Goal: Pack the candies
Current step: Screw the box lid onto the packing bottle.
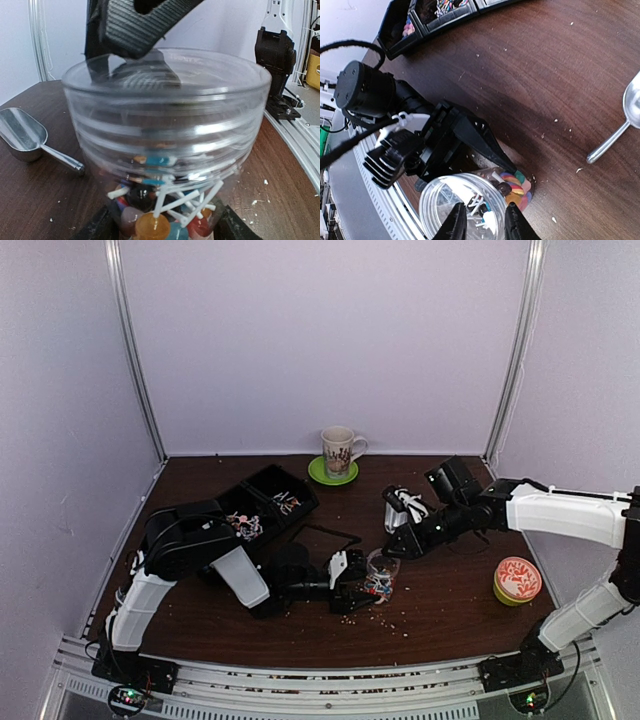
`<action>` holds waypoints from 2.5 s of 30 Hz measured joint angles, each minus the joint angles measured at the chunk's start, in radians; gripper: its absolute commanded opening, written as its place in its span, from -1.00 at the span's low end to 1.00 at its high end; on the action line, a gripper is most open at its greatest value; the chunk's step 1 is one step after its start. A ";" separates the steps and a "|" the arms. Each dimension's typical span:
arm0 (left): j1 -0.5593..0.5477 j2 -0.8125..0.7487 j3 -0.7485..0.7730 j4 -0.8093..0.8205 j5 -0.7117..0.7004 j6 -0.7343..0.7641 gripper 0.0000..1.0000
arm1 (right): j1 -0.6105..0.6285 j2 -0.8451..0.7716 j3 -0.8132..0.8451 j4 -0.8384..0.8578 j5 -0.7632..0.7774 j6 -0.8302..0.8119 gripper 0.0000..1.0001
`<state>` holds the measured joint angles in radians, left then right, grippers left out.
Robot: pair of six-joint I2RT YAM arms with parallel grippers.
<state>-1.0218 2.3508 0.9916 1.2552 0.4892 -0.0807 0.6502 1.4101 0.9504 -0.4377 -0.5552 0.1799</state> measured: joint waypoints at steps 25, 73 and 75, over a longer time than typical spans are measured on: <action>0.003 0.000 0.016 -0.023 -0.013 -0.012 0.20 | -0.002 -0.230 -0.165 -0.060 -0.005 0.020 -0.51; 0.063 0.021 0.013 0.015 0.205 0.016 0.16 | 0.138 -0.096 -0.132 0.220 0.022 -0.657 0.63; 0.063 0.021 0.013 0.015 0.204 0.016 0.16 | 0.148 -0.086 -0.132 0.216 0.032 -0.657 0.60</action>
<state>-0.9592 2.3722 1.0046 1.2701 0.6933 -0.0650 0.7979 1.3239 0.8188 -0.2222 -0.5228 -0.4770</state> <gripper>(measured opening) 0.610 0.817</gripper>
